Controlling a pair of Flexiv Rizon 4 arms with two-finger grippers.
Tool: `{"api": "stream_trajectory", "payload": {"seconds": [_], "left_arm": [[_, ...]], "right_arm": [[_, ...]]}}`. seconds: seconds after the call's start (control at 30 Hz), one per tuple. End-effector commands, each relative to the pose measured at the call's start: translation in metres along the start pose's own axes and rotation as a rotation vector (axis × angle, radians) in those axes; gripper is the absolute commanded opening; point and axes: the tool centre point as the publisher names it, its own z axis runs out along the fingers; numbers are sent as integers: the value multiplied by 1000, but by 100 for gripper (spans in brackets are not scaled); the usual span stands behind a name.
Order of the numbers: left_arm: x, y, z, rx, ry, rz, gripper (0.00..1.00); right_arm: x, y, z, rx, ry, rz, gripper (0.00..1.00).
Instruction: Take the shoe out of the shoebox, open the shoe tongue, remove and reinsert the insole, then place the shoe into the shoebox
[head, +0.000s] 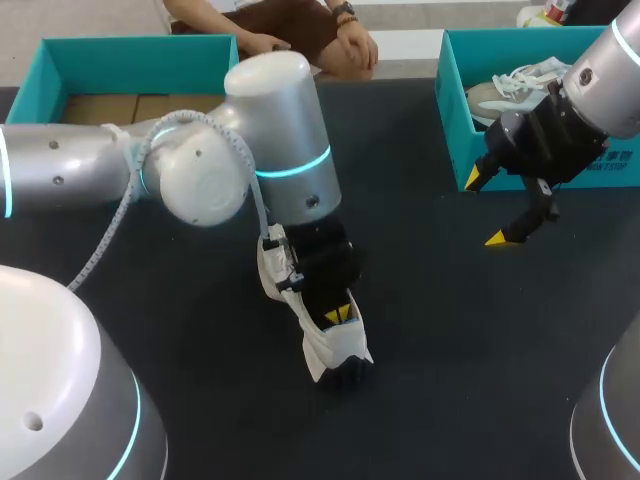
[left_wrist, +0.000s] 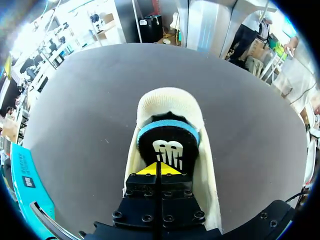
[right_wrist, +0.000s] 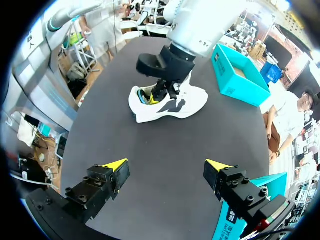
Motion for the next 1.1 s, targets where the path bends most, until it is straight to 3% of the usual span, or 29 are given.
{"api": "stream_trajectory", "payload": {"seconds": [0.03, 0.27, 0.43, 1.1], "left_arm": [[13, -8, -29, 14, -7, 13, 0], [12, -30, -35, 109, 12, 67, 0], [11, -39, -36, 122, 7, 85, 0], [1, -41, -1, 145, 26, 86, 0]], "right_arm": [[1, 0, 1, 1, -1, 0, 100], [1, 0, 1, 1, -1, 0, 100], [1, 0, 1, 1, -1, 0, 100], [1, 0, 1, 1, -1, 0, 100]]}}
